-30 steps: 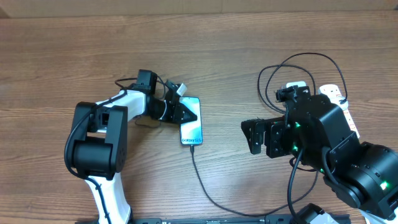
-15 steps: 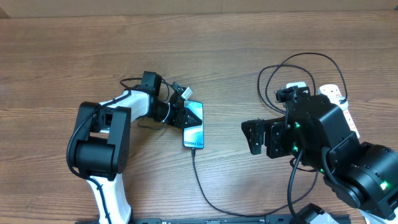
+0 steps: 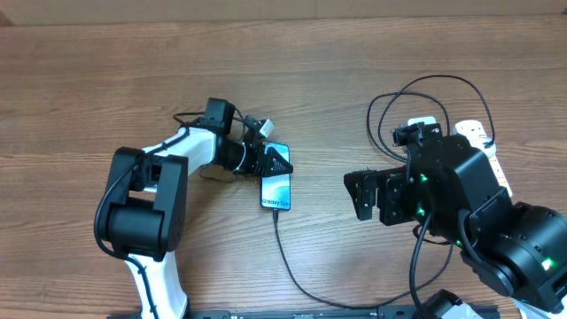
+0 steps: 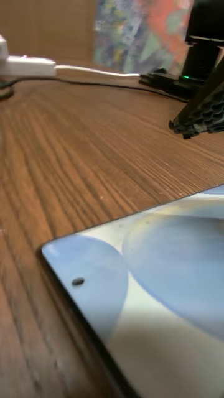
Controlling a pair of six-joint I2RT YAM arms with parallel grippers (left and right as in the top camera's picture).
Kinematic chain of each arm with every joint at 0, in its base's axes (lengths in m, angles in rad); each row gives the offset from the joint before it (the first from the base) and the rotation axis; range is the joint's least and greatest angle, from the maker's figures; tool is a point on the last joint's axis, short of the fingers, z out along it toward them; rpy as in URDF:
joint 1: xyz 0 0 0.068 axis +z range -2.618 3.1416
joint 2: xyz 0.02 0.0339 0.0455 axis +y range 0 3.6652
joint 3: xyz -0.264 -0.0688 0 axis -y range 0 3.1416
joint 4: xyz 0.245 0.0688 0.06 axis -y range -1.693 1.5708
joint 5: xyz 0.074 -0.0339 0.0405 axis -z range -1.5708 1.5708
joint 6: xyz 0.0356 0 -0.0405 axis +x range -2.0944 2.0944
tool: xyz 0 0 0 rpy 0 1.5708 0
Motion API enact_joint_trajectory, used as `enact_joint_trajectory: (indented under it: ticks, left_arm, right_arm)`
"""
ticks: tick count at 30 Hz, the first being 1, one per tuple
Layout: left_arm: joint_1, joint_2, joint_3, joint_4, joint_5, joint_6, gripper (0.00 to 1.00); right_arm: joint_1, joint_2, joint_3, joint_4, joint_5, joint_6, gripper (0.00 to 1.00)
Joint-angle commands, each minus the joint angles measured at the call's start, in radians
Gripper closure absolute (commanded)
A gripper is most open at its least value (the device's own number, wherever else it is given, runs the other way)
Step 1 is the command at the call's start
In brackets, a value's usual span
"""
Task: Plug charger to phone and switch on socket
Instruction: 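Set the phone down on the table and open the left gripper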
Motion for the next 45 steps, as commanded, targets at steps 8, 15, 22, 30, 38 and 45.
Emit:
enact_joint_trajectory:
  ticks: [8,15,22,30,38,45]
  left_arm:
    - [0.009,0.047,-0.024,-0.066,-0.372,-0.121,0.44]
    - [0.008,0.047,-0.023,-0.106,-0.389,-0.009,0.43]
    - [-0.019,0.047,-0.005,-0.148,-0.277,0.232,0.41]
    - [-0.062,0.047,0.035,-0.106,-0.426,0.148,0.41]
    - [-0.057,0.047,0.034,-0.104,-0.472,-0.005,0.4]
    - [-0.057,0.047,0.034,-0.105,-0.476,-0.033,0.39]
  right_arm:
    - [-0.004,-0.003,0.013,0.005,0.01,0.005,0.0]
    - [-0.004,-0.003,0.013,0.005,0.014,0.005,0.0]
    - [-0.004,-0.003,0.013,0.006,0.014,0.005,0.0]
    - [-0.004,-0.003,0.013,-0.003,0.014,0.005,0.0]
    - [-0.004,-0.003,0.013,-0.01,0.014,0.005,0.0]
    - [-0.004,-0.003,0.013,-0.01,0.014,0.005,0.0]
